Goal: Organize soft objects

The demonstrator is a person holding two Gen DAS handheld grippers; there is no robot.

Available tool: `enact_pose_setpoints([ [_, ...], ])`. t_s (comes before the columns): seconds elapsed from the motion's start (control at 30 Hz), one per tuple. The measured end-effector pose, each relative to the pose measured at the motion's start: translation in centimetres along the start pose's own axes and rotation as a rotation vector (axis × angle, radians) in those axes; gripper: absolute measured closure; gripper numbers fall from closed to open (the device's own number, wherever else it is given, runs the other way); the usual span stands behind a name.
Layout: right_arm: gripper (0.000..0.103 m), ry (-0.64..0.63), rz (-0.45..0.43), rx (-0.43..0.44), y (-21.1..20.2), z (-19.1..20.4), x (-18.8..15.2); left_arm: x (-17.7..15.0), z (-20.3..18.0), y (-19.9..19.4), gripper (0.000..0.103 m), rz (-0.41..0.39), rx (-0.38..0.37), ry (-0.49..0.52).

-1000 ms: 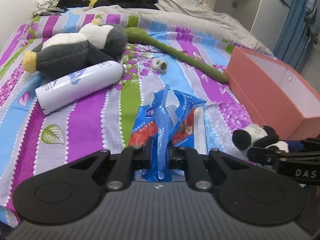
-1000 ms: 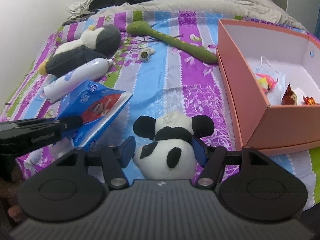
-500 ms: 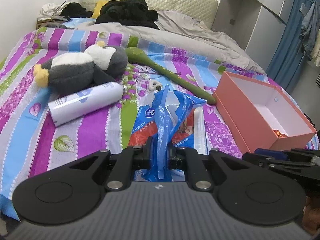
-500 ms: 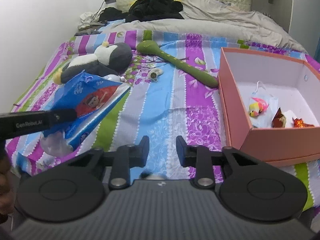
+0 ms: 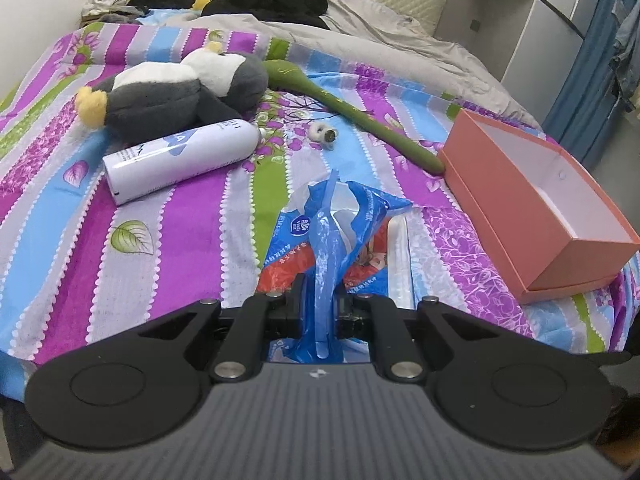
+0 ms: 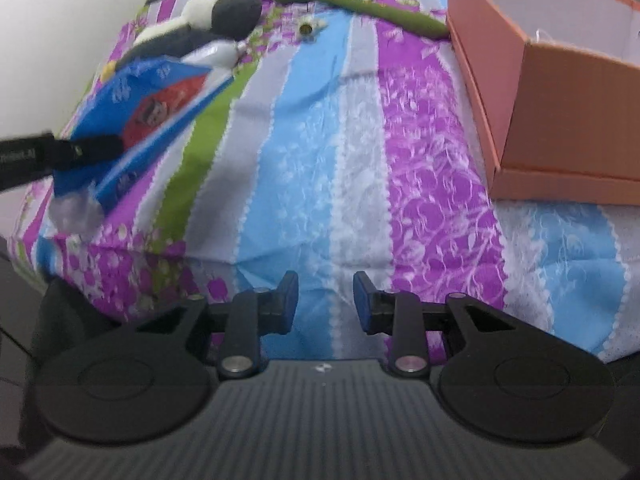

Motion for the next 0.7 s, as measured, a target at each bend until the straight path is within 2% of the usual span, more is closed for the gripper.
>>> enact_pose_setpoints([
  [0.5, 0.063, -0.376, 0.420, 0.069, 4.4, -0.3, -6.0, -0.6, 0.4, 1.3, 0.090, 0.015, -0.022, -0.024],
  [0.7, 0.063, -0.433, 0.562, 0.193, 6.6, 0.7, -7.7, -0.8, 1.0, 1.1, 0.090, 0.015, -0.020, -0.040],
])
Point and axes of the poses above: each gripper's, at about its wrist camera, not at the fingertips, and y roughly the way its jaws point, z to its left, x to its top, the point moved 4 cm from there along y, roughly the way its jaws point, and after that the axes turned 2 degrees about -x, right-handed, at the moved point
